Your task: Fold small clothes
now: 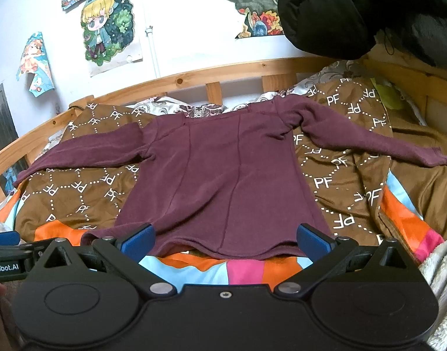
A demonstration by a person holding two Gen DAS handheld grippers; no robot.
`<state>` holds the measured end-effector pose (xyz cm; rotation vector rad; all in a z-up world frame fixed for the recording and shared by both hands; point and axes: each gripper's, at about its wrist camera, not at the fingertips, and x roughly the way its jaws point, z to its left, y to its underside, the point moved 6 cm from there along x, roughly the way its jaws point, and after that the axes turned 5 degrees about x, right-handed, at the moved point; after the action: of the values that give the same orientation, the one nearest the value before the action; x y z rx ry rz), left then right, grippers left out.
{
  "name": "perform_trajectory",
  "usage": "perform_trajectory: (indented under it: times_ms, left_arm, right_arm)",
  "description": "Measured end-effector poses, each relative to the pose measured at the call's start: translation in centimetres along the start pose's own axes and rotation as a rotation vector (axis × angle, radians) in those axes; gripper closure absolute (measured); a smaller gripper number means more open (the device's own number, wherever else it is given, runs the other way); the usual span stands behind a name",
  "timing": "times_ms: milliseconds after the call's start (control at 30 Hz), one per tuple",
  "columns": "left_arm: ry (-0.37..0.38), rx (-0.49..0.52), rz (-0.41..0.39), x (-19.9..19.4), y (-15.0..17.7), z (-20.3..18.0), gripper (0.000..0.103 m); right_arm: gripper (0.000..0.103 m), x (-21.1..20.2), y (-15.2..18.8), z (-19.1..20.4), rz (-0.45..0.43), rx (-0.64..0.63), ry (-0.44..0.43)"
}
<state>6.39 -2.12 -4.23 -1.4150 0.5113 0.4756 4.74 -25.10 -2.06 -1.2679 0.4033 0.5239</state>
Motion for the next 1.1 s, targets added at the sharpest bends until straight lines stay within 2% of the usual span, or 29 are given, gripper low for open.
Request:
perform_trajectory:
  times_ms: [300, 433, 500, 633, 867, 967, 1100]
  left_arm:
    - [-0.026, 0.027, 0.054, 1.0, -0.3, -0.4, 0.001]
    - [-0.064, 0.072, 0.124, 2.4, -1.1, -0.6, 0.001]
    - [-0.055, 0.108, 0.136, 3.1, -2.1, -0.7, 0.001]
    - [-0.052, 0.184, 0.118, 4.6, -4.9, -1.3, 0.001]
    - [-0.045, 0.308, 0.045, 8.2, -9.9, -3.6, 0.001]
    - [-0.02, 0.318, 0.021, 10.4, -11.8, -4.5, 0.001]
    - [0.006, 0.281, -0.012, 13.6, -13.5, -5.2, 0.001]
  right_arm:
    - [0.0, 0.9, 0.5, -0.3, 0.03, 0.017, 0.026]
    - [0.0, 1.6, 0.4, -0.7, 0.065, 0.03, 0.062]
    - [0.0, 2.2, 0.2, -1.0, 0.1, 0.044, 0.07]
    - [0.0, 3.0, -0.7, -1.9, 0.129, 0.068, 0.091]
    - [0.0, 5.1, -2.8, -4.3, 0.137, 0.069, 0.197]
    - [0.0, 5.9, -3.8, -6.2, 0.135, 0.122, 0.222]
    - [0.0, 7.1, -5.0, -9.8, 0.122, 0.274, 0.233]
